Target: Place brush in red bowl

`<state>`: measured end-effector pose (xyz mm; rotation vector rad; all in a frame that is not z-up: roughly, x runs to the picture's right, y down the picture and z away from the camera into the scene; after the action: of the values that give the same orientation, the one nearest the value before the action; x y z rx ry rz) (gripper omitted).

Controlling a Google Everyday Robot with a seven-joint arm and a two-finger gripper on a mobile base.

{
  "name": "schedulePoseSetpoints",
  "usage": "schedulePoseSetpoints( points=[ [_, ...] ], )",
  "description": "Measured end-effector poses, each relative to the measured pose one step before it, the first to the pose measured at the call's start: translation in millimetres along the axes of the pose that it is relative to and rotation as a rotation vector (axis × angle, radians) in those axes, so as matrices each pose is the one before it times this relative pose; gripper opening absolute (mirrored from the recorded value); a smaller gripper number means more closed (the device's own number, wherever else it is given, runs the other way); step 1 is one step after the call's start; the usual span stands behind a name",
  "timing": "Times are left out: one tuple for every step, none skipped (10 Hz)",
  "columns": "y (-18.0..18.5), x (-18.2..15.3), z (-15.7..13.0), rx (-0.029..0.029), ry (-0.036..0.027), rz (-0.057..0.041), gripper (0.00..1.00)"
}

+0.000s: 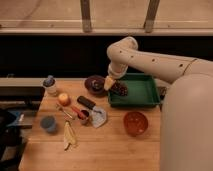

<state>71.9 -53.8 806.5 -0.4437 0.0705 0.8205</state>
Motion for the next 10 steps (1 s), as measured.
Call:
schedulePoseSetpoints(
  points=[
    [-8.44, -1.49, -0.95, -0.00819, -0.03330, -0.00350, 0.80],
    [-2.52, -1.71, -0.25, -0.00502, -0.01530, -0.00312, 0.80],
    [1.68, -1.96, 0.23, -0.00166, -0.00141, -0.00270, 0.80],
    [1.74, -1.12, 0.46, -0.00286, -0.00082, -0.00154, 0.80],
    [-0.44, 0.88, 0.11, 0.00073, 0.00110, 0.00067, 0.80],
    [-0.44, 0.04, 2.15, -0.00066, -0.00370, 0.00160, 0.80],
    [0.46, -0.77, 5.04, -0.00050, -0.00162, -0.00277, 0.80],
    [4.26, -5.17, 7.91, -0.00397, -0.00306, -0.01063, 0.80],
    [6.81, -7.65, 8.43, -0.00287, -0.00698, -0.01682, 0.80],
    [3.20, -3.98, 4.63, 0.00072, -0.00747, -0.00509, 0.80]
  ],
)
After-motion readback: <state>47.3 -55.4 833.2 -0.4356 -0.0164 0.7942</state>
